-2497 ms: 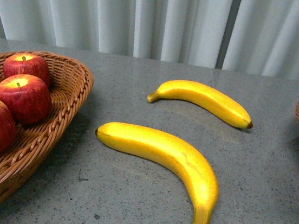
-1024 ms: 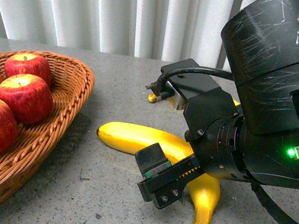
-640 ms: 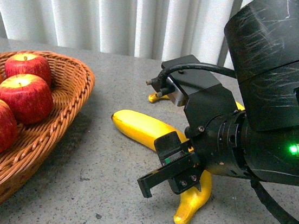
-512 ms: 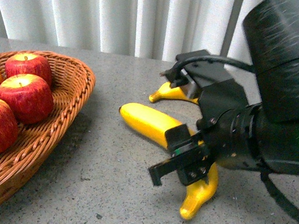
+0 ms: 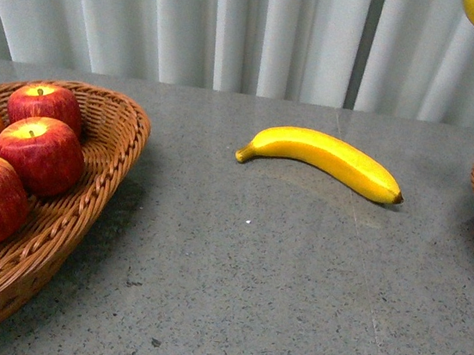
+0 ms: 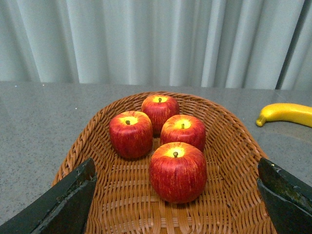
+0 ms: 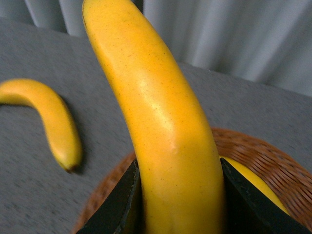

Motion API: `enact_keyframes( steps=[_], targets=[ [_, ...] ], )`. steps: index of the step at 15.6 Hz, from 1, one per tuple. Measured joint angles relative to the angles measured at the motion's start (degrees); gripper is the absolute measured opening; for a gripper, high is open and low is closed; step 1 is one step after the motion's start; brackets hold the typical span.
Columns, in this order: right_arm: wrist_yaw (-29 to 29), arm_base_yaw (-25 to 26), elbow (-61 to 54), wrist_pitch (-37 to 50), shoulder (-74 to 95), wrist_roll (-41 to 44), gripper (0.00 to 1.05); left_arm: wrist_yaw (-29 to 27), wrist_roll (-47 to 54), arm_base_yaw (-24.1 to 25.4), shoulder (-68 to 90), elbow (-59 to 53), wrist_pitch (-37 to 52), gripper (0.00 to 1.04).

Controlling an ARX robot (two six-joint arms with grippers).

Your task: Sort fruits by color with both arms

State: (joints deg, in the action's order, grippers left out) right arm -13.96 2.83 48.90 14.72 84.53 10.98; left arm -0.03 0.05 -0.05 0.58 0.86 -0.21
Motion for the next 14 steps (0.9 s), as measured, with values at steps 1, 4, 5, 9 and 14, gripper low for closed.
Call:
enact_keyframes(
  steps=[1, 4, 5, 9, 14],
  targets=[
    [-1.7, 4.6, -2.4, -0.5, -0.9, 3.7, 0.39, 0.0, 0.0, 0.0, 0.0, 0.0, 0.0, 0.98],
    [-7.5, 16.6, -6.5, -3.9, -3.5, 12.9, 0.39, 0.0, 0.0, 0.0, 0.0, 0.0, 0.0, 0.98],
    [-8.9, 19.7, -7.6, -5.6, -4.3, 15.5, 0.39, 0.0, 0.0, 0.0, 0.0, 0.0, 0.0, 0.98],
    [-12.5, 21.9, -7.6, -11.1, -8.8, 18.9, 0.77, 0.0, 0.0, 0.0, 0.0, 0.0, 0.0, 0.98],
    [-10.2, 4.6, 0.7, -4.1, -6.4, 7.9, 0.98, 0.0, 0.0, 0.0, 0.0, 0.0, 0.0, 0.98]
  ],
)
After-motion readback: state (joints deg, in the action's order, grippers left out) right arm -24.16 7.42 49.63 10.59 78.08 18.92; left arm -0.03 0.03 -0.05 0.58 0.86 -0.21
